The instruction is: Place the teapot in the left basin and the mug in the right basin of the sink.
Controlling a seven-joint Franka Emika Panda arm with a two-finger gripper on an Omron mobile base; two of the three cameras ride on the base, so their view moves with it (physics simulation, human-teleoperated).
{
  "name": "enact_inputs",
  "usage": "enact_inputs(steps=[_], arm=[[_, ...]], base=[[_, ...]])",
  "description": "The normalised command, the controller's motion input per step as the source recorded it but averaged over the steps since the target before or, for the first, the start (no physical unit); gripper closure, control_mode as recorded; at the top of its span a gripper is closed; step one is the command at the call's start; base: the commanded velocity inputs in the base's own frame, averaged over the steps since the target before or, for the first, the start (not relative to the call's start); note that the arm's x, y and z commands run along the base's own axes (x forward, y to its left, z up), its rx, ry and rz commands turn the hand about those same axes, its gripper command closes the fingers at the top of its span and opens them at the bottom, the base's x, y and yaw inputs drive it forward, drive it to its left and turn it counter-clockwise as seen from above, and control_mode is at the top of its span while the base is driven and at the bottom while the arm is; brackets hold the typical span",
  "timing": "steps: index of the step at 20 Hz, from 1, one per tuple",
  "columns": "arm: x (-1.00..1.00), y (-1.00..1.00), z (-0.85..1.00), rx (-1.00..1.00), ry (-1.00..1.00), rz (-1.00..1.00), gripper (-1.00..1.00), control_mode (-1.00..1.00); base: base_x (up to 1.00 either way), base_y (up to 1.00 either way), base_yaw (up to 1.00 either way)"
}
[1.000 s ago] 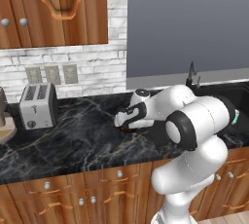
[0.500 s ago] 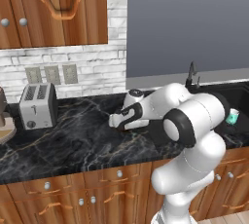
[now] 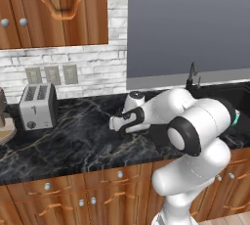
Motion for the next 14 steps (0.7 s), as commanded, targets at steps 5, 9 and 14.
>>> enact_inputs(steps=[5,9,14], arm=[[-0.35,0.0,0.0,0.0,-0.06,0.0,1.0,-1.0],[-0.17,-0.12,0.0,0.0,-0.08,-0.01,1.0,-1.0],[0.0,-0.35,0.16,-0.05,-0.08,-0.04,1.0,-1.0]], base=[[0.0,0.0,0.0],[0.0,0.0,0.0],[0.0,0.0,0.0]])
